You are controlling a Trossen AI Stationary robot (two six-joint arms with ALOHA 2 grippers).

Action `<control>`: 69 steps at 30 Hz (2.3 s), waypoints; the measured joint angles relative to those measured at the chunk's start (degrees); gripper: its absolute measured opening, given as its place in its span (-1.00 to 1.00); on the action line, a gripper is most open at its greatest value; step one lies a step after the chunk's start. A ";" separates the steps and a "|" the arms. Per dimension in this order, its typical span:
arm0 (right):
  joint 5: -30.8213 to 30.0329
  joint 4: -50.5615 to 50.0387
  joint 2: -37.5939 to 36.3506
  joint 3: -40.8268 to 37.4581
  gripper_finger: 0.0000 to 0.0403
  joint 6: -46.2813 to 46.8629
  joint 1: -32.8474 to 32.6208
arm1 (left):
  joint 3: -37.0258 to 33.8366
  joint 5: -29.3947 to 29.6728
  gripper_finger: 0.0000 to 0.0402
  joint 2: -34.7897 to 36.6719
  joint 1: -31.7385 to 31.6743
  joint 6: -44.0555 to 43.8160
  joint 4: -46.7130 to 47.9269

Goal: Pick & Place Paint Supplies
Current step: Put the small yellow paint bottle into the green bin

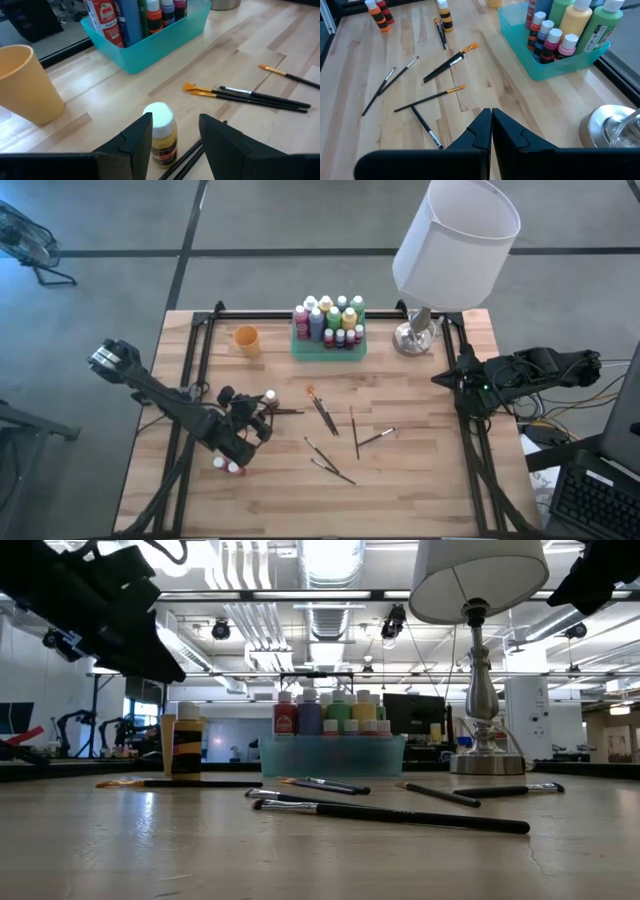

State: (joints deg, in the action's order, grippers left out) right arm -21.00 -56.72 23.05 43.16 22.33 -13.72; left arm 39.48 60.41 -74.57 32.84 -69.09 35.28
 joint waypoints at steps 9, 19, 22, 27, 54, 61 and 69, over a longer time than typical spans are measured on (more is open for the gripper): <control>0.01 0.01 0.00 0.00 -0.96 0.00 -0.02 | -6.17 1.67 -0.17 -0.06 -0.17 0.02 -9.26; 0.00 -0.01 0.00 0.00 -0.96 0.00 -0.01 | -8.15 1.94 -0.17 -0.08 -1.12 0.04 -12.48; 0.00 -0.01 0.00 0.00 -0.96 0.00 -0.02 | -8.15 1.79 -0.17 -0.08 -1.70 0.04 -12.76; 0.00 -0.01 0.00 0.00 -0.96 0.00 0.00 | -8.29 0.94 -0.17 -0.08 -2.53 0.08 -13.05; 0.00 0.02 0.00 0.00 -0.96 0.00 0.00 | -10.31 -0.40 0.17 -0.12 -5.75 4.67 -19.03; 0.01 0.01 0.00 0.00 -0.96 0.00 0.01 | -10.68 -0.36 0.19 -0.12 -6.88 4.78 -20.33; 0.00 0.01 0.00 0.00 -0.96 0.00 -0.01 | -10.79 -0.35 0.17 -0.12 -8.02 4.81 -20.50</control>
State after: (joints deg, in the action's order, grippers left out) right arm -21.00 -56.71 23.05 43.16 22.33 -13.73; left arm 28.69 60.05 -74.70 24.82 -64.28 14.78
